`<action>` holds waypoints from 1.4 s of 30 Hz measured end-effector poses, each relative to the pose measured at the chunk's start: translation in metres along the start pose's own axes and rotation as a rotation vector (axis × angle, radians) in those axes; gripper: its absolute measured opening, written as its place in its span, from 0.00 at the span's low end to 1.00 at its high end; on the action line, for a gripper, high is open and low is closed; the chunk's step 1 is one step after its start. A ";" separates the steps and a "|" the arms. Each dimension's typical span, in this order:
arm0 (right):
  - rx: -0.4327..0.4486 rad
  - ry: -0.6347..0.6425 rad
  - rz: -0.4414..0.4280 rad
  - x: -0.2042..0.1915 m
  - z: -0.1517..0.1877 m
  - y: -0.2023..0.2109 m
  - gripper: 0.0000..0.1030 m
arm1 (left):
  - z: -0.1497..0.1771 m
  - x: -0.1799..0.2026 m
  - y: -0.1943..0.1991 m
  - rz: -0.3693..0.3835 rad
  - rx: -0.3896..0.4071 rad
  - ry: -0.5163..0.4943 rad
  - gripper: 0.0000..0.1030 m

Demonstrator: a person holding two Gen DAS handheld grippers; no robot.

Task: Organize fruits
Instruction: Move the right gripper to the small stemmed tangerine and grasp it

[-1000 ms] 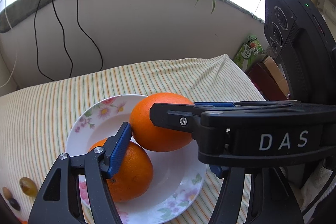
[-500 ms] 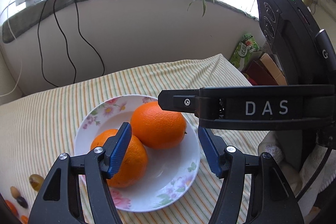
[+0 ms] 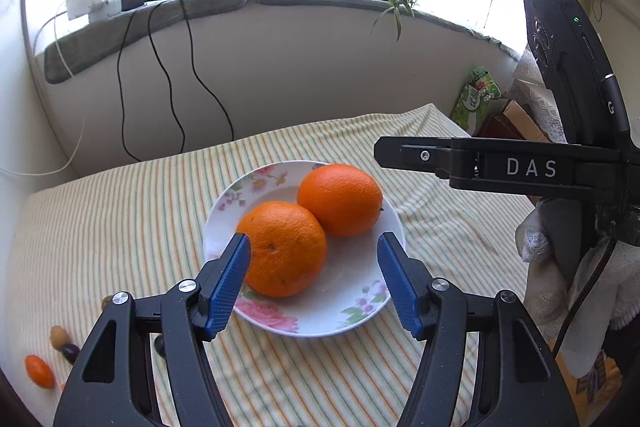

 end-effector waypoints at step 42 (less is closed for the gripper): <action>-0.201 0.621 -0.259 -0.257 0.127 -0.096 0.52 | 0.174 -0.201 0.064 -0.127 0.049 0.450 0.29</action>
Point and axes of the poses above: each gripper's, at about its wrist camera, not at the fingertips, and y roughly against the way its jaws point, x to its right, z to its underside, the point moved 5 cm from there along -y, roughly the way its jaws point, and after that the axes turned 8 degrees about -x, right-handed, at the moved point
